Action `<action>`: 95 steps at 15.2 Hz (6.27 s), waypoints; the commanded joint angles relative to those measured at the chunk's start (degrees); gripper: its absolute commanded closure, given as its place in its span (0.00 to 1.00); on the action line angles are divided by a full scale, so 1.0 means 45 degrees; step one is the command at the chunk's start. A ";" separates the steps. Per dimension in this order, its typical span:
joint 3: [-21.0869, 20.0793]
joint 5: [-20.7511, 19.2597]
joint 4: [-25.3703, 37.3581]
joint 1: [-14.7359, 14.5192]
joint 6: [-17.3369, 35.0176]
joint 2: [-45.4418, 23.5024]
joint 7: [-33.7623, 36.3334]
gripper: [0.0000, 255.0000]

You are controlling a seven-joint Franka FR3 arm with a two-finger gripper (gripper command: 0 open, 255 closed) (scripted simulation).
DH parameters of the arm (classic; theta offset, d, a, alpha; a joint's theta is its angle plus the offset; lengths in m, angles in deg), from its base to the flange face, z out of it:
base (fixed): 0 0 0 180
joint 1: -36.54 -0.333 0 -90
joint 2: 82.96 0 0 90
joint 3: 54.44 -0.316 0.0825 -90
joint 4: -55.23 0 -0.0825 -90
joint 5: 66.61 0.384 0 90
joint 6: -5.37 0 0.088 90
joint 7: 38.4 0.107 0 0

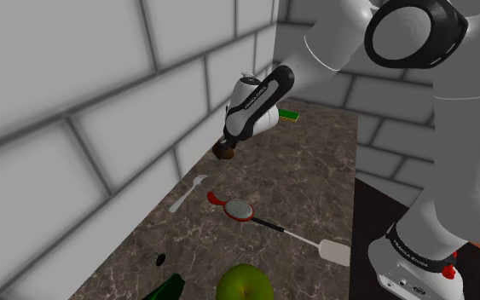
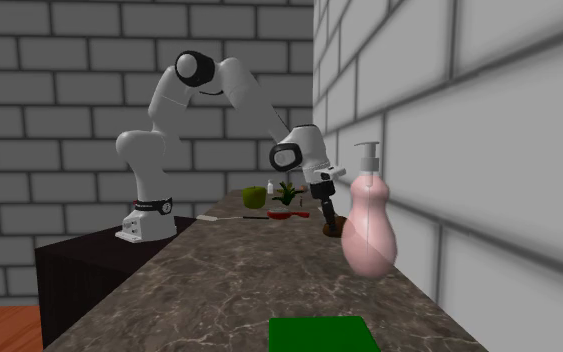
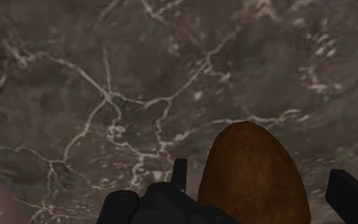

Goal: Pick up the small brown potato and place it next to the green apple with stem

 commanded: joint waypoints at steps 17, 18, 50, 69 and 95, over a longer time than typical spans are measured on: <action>-0.0007 0.0006 0.0038 0.0008 0.0071 -0.0104 -0.0016 1.00; 0.0007 -0.0005 0.0017 -0.0001 -0.0053 0.0041 0.0006 1.00; 0.0284 -0.0471 0.0859 -0.0123 -0.4575 0.3735 0.0718 1.00; -0.1764 -0.0979 -0.5576 -0.2090 -0.3426 0.9263 0.5077 1.00; -0.8359 0.0764 -0.7221 -0.5691 -0.5171 1.2979 1.3670 1.00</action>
